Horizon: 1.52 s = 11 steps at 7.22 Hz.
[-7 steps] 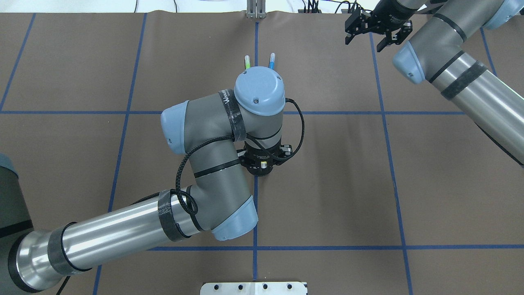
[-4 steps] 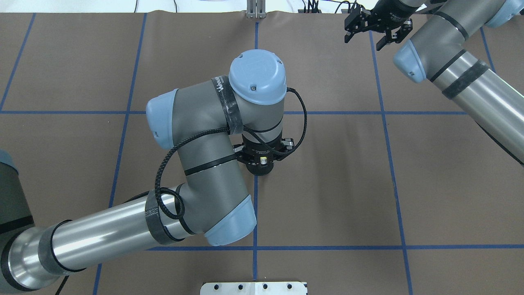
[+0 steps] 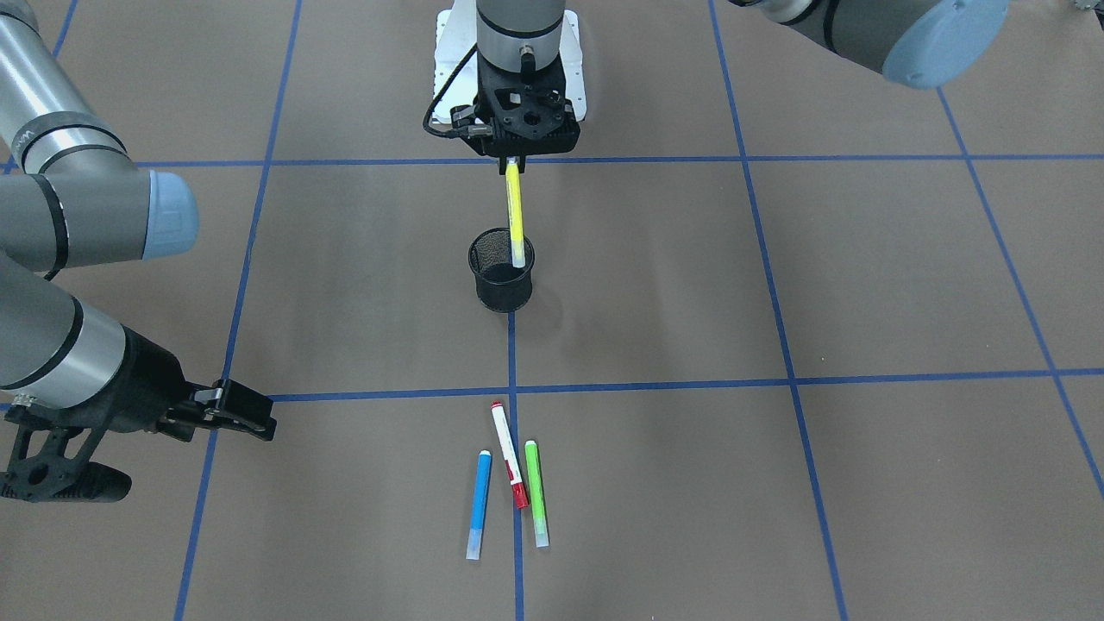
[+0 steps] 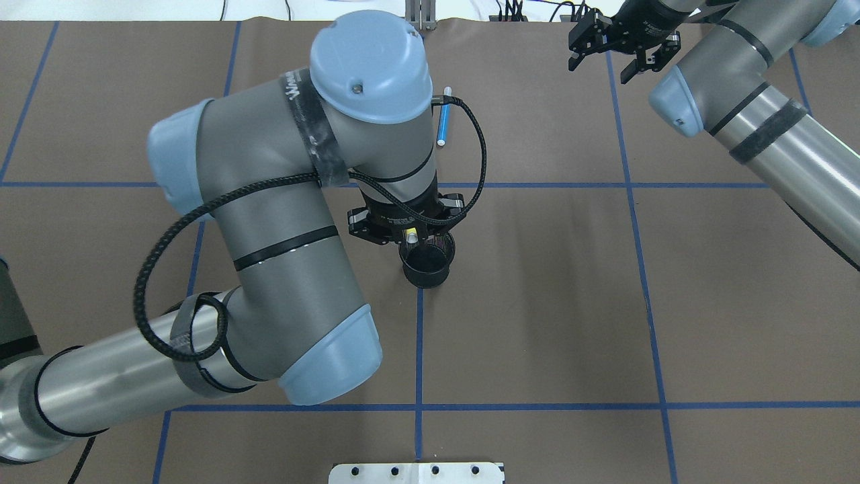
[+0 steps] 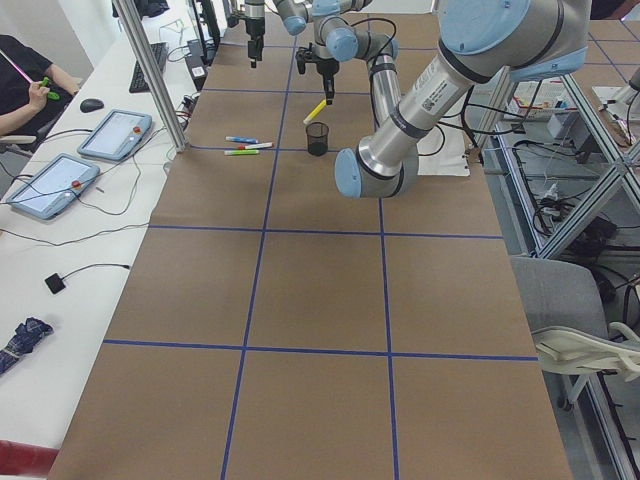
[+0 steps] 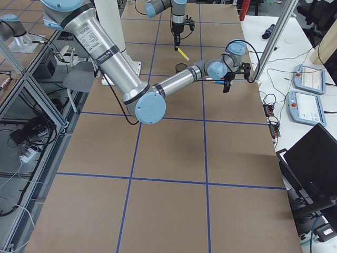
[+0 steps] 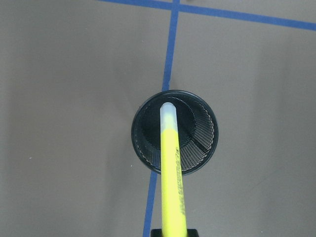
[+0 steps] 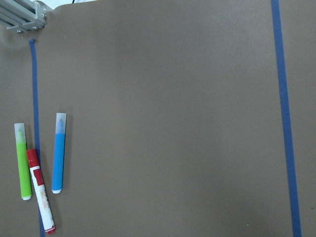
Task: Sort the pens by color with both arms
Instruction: 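Lift the yellow highlighter out and carry it farther from the robot, then lower the yellow highlighter beside the green marker and open the left gripper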
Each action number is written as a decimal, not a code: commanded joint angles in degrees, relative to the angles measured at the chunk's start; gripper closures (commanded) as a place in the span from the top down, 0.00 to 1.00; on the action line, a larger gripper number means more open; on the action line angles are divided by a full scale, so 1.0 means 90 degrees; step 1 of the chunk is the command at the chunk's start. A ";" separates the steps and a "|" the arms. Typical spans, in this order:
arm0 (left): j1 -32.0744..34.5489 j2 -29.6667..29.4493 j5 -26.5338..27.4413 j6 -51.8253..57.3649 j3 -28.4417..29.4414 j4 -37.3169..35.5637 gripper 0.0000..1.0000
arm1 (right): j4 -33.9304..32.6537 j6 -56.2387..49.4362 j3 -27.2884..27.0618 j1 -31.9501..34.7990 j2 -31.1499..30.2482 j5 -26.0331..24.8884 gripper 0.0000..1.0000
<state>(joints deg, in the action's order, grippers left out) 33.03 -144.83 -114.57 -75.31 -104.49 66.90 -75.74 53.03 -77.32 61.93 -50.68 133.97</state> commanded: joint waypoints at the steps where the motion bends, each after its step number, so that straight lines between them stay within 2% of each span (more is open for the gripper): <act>1: 0.0449 0.0164 0.0102 0.0056 -0.0479 0.0027 0.00 | -0.0012 -0.0004 0.0027 0.0042 -0.0032 0.0007 1.00; 2: 0.0480 0.0174 0.0693 0.0115 -0.0363 0.0250 0.00 | -0.0012 -0.0004 0.0017 0.0052 -0.0042 0.0007 1.00; 3: 0.0539 0.0193 0.0930 0.0125 0.0082 0.1045 0.00 | -0.0012 -0.0004 0.0027 0.0071 -0.0042 0.0007 1.00; 5: 0.0821 0.0223 0.1127 0.0067 0.1301 0.2802 0.00 | -0.0003 -0.0091 0.0037 0.0120 -0.0110 -0.0003 1.00; 9: 0.0901 0.0155 0.2337 0.0028 0.3792 0.5781 0.00 | -0.0012 -0.0150 0.0057 0.0160 -0.0140 0.0007 1.00; 10: 0.0901 0.0077 0.2571 0.0027 0.4098 0.5886 0.00 | -0.0012 -0.0150 0.0056 0.0160 -0.0140 0.0007 1.00; 11: 0.0881 -0.0078 0.2757 0.0018 0.4671 0.6399 0.00 | -0.0003 -0.0150 0.0066 0.0131 -0.0150 -0.0003 1.00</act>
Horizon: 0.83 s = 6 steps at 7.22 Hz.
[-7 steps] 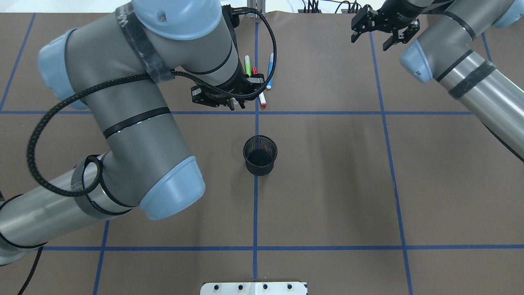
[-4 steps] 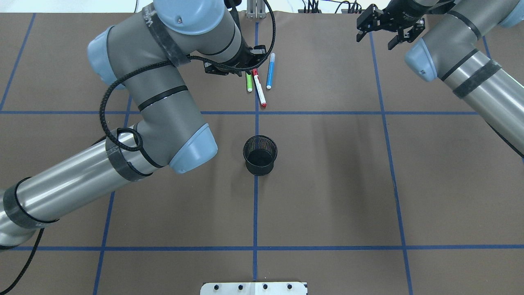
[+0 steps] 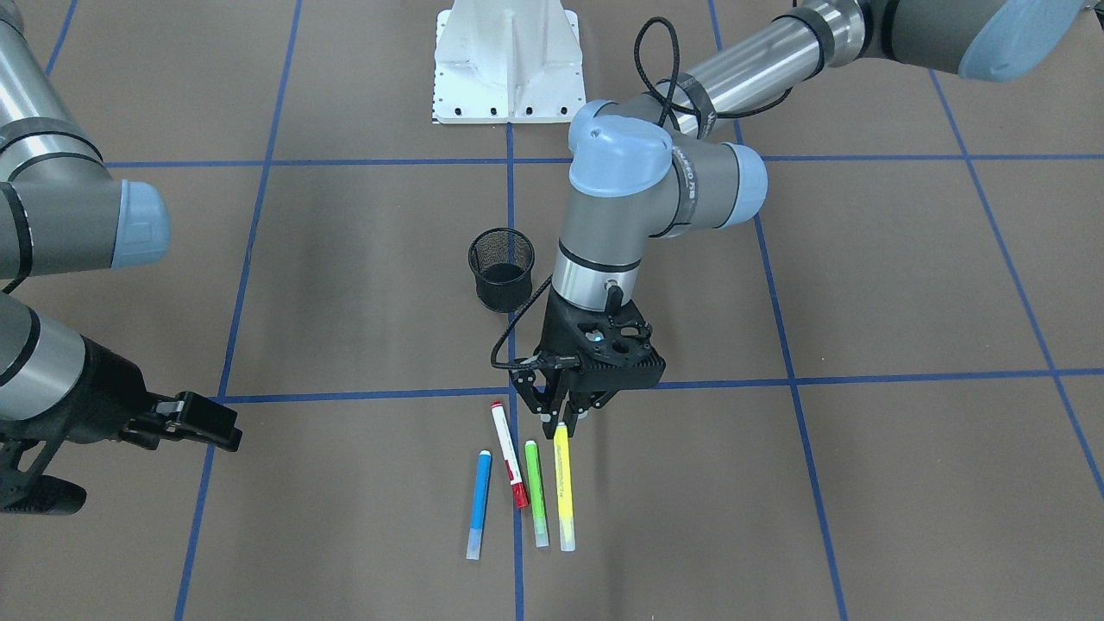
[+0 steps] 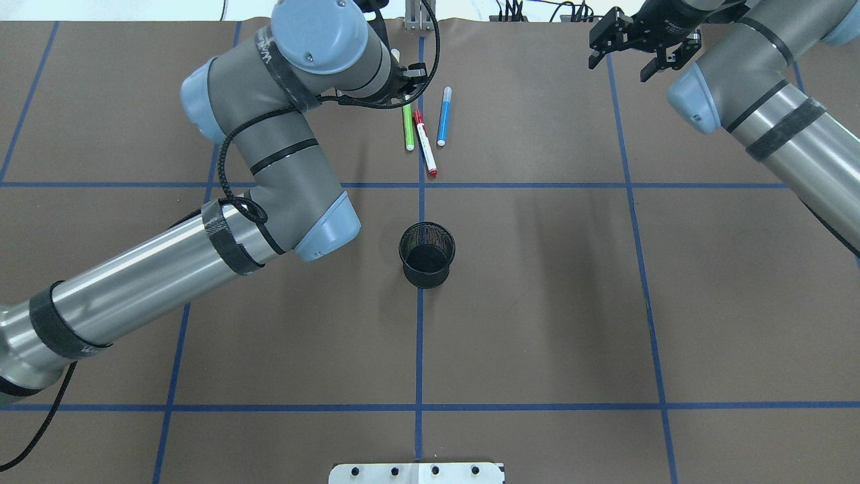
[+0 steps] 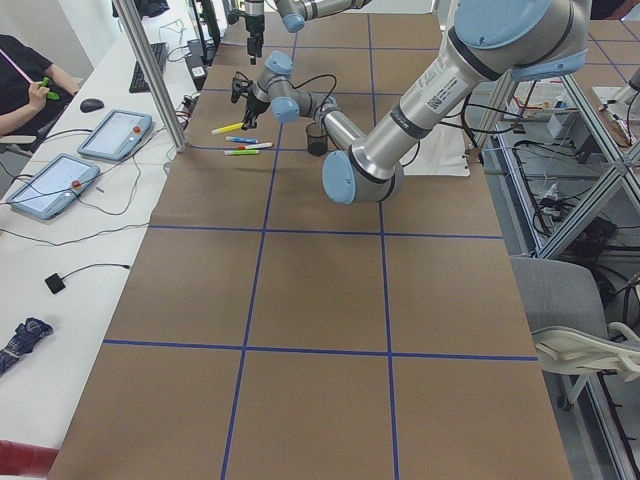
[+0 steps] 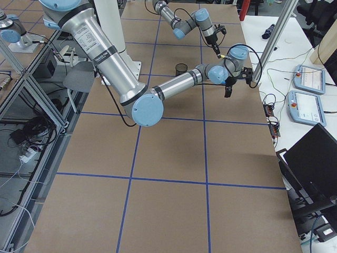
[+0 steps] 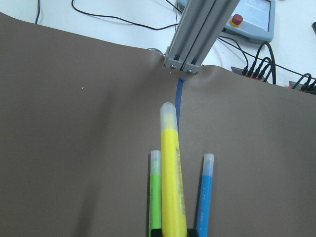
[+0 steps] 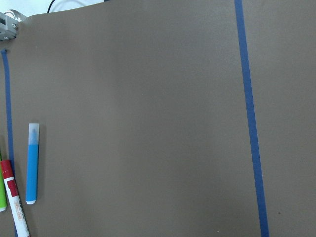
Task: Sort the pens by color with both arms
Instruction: 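Lower the yellow highlighter beside the green marker and open the left gripper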
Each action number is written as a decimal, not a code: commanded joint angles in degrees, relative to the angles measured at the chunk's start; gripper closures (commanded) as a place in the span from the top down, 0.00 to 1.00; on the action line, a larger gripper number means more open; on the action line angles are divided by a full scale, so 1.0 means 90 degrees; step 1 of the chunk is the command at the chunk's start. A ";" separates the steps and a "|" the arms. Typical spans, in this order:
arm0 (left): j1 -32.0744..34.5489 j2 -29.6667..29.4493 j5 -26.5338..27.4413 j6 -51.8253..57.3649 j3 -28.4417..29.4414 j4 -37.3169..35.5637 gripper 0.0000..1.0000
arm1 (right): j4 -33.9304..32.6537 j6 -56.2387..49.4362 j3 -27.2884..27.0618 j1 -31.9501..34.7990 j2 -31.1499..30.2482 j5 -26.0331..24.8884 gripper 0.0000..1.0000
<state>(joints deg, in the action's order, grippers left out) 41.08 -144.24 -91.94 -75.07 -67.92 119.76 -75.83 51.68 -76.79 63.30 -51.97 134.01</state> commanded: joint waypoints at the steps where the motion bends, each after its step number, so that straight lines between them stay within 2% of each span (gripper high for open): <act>1: -0.0062 -0.0300 0.0419 -0.0009 0.1280 0.1014 0.00 | 0.0008 0.0000 0.0007 -0.0022 0.0002 -0.0007 1.00; 3: -0.0257 -0.0301 0.0791 -0.0183 0.1900 0.1913 0.00 | 0.0008 0.0009 0.0007 -0.0051 0.0003 -0.0017 1.00; 6: -0.0452 -0.0282 0.0918 -0.0214 0.1951 0.1986 0.00 | 0.0008 0.0000 0.0007 -0.0051 -0.0007 -0.0027 1.00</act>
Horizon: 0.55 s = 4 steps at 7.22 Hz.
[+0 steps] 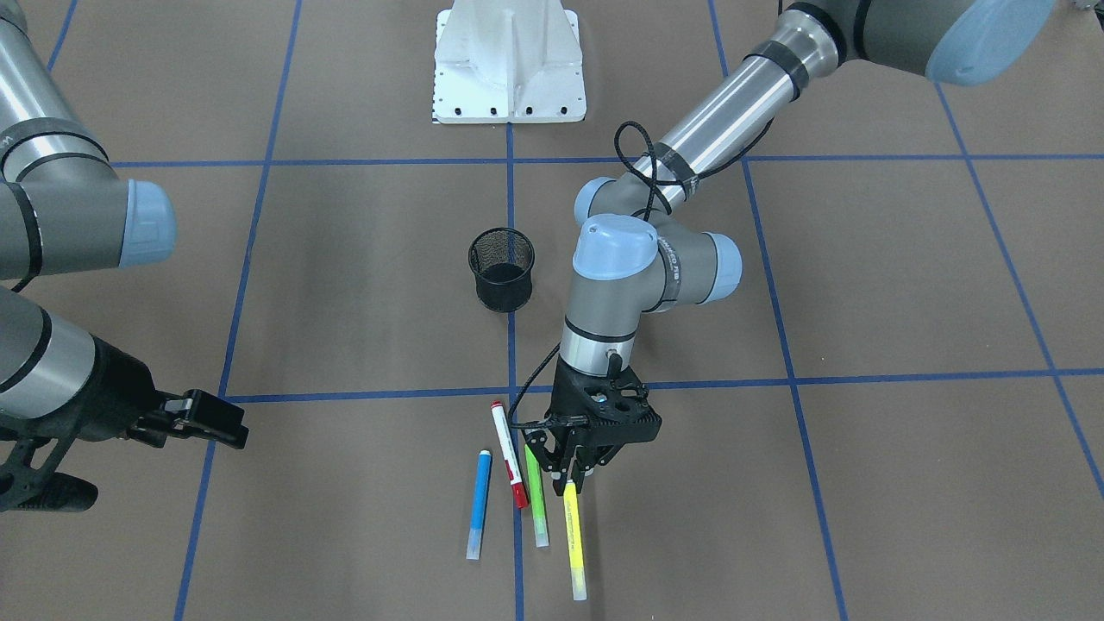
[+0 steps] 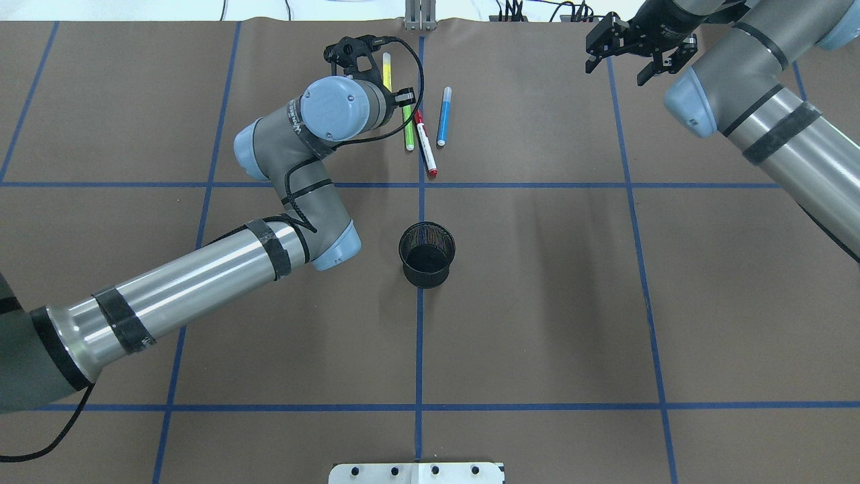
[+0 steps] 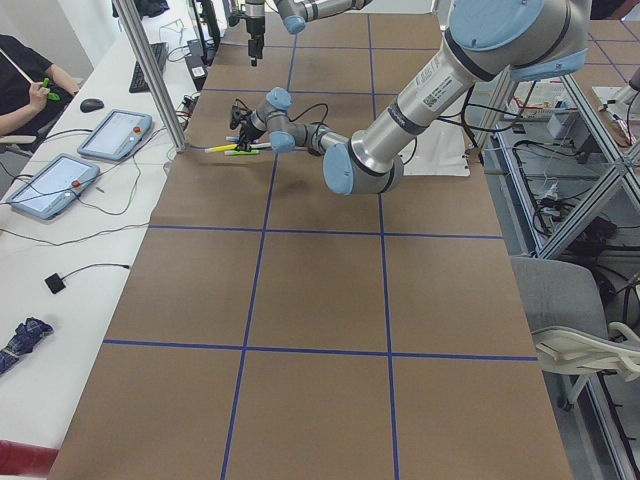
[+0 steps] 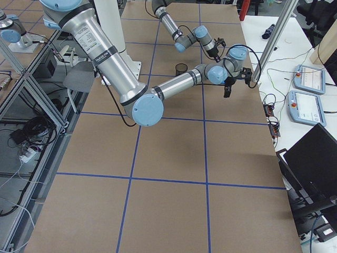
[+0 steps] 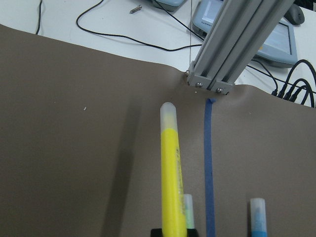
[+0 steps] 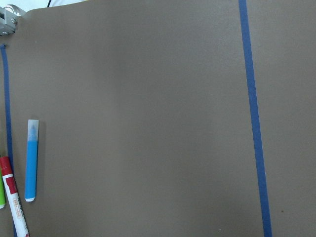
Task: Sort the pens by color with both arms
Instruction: 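Lower the yellow highlighter beside the green marker and open the left gripper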
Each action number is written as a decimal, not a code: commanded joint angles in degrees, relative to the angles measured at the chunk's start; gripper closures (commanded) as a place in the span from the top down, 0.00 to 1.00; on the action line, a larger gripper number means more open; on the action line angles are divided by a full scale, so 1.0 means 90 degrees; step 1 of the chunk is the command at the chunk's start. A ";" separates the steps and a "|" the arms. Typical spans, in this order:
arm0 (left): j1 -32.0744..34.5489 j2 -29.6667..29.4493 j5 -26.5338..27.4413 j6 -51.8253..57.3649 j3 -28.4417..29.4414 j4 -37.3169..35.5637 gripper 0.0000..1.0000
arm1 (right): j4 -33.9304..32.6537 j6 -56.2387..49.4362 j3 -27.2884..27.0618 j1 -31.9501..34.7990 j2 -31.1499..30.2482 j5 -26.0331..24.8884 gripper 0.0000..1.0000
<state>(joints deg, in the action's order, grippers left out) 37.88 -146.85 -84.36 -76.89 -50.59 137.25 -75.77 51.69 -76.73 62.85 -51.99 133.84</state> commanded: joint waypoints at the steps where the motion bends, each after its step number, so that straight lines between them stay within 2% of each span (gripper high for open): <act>1: -0.0166 -0.0001 0.0106 -0.0012 0.0035 0.0043 0.00 | 0.0000 -0.0001 0.0000 -0.0001 -0.0004 0.0002 1.00; 4: -0.0196 0.0057 0.0077 -0.0002 0.0074 0.0043 0.00 | 0.0010 -0.0001 0.0000 -0.0001 -0.0053 0.0002 1.00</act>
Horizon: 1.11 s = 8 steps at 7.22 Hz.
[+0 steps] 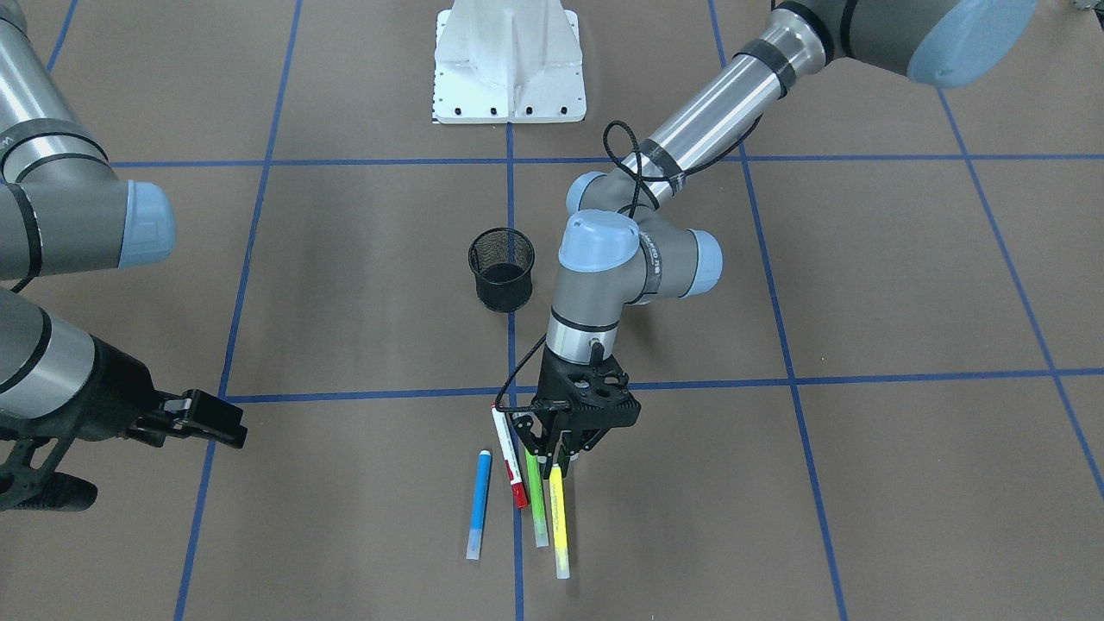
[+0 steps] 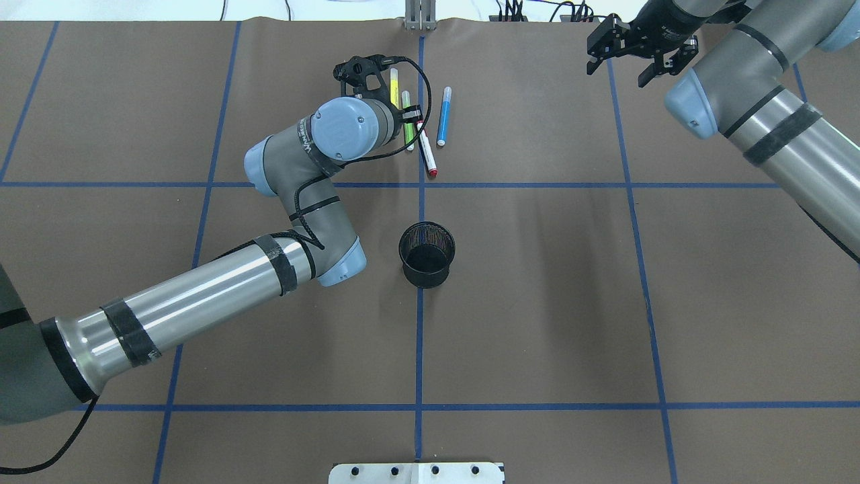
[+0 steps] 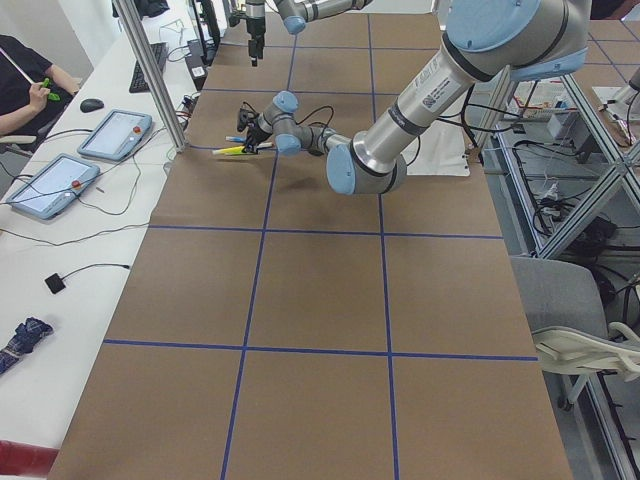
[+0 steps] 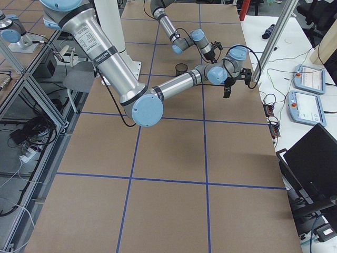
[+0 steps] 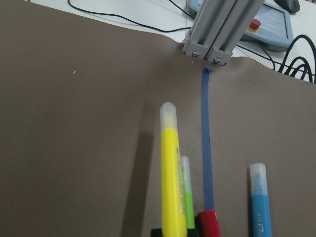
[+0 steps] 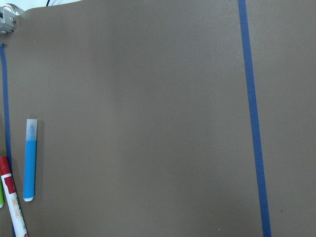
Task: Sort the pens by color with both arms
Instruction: 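Lower the yellow highlighter beside the green marker and open the left gripper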
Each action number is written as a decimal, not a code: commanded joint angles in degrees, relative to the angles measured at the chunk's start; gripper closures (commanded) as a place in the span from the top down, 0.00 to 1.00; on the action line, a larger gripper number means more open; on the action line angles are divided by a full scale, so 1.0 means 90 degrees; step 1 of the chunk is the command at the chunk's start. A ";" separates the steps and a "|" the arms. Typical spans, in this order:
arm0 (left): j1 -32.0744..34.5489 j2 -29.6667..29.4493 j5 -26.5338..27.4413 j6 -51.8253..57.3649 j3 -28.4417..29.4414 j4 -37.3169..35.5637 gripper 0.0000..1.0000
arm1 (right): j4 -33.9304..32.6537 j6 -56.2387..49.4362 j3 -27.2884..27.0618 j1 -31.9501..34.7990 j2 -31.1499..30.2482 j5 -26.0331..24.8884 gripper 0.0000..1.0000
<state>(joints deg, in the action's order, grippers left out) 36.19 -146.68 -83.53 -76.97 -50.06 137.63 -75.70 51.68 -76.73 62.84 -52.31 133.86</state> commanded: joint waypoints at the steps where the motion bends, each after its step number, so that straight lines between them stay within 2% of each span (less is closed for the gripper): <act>1: -0.0008 0.0047 -0.0025 0.0008 0.0015 0.0001 0.00 | 0.0003 0.0000 0.0000 0.0000 -0.0008 0.0000 1.00; 3: 0.0002 0.0096 -0.0055 0.0027 0.0015 0.0001 0.00 | -0.0006 0.0000 0.0000 -0.0010 0.0001 -0.0009 1.00; 4: 0.0021 0.0096 -0.0190 0.0076 0.0006 0.0001 0.20 | 0.0003 0.0000 0.0000 -0.0010 -0.0008 0.0000 1.00; 5: 0.0080 0.0096 -0.0279 0.0211 -0.0043 -0.0009 0.93 | -0.0006 0.0000 0.0000 -0.0019 -0.0008 0.0000 1.00; 6: 0.0177 0.0087 -0.0444 0.0261 -0.0111 -0.0019 1.00 | -0.0007 0.0000 0.0000 -0.0010 -0.0008 0.0010 1.00; 8: 0.0479 0.0106 -0.0884 0.0514 -0.0413 -0.0203 1.00 | -0.0016 -0.0088 0.0000 -0.0019 0.0001 0.0010 1.00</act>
<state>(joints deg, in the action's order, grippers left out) 38.97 -145.80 -89.52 -73.61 -52.24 136.85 -75.82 51.22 -76.75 62.70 -52.33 133.97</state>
